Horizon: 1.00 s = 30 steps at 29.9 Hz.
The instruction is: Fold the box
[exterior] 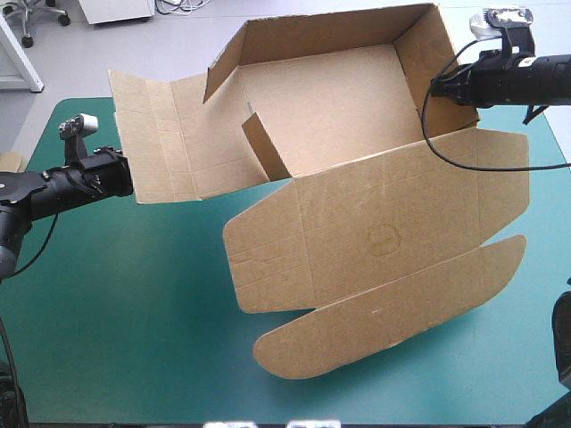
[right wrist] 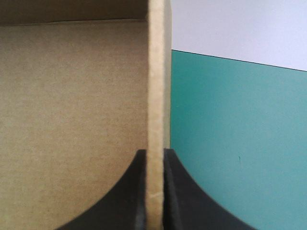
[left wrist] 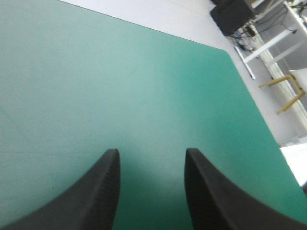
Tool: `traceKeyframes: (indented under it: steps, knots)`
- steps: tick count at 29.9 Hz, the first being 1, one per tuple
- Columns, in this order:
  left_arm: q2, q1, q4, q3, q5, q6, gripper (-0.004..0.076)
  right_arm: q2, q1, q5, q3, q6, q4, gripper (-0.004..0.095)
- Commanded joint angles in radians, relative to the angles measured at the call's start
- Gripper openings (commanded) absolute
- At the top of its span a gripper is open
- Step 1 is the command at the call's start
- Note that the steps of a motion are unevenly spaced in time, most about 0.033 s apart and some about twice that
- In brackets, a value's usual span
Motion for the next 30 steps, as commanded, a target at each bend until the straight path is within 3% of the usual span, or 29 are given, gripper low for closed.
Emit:
traceKeyframes:
  steps: [1,6,10,24,30]
  knots:
    - [-0.002,-0.033,-0.127,-0.026,0.043,0.031,0.0311,-0.052,-0.009,-0.046,-0.033,0.007,0.089,0.0]
    - [0.022,-0.144,-0.195,-0.026,0.035,0.086,0.0311,-0.05,-0.006,-0.04,-0.033,0.011,0.086,0.0]
    - [0.028,-0.196,-0.293,-0.026,0.038,0.127,0.0311,-0.05,-0.006,-0.04,-0.033,0.025,0.02,0.0]
    - [0.028,-0.216,-0.52,-0.026,0.149,0.154,0.0311,-0.048,-0.006,-0.046,-0.031,0.04,-0.025,0.0]
    - [0.028,-0.218,-0.544,-0.026,0.197,0.152,0.0312,-0.039,-0.005,-0.047,-0.031,0.063,-0.095,0.0]
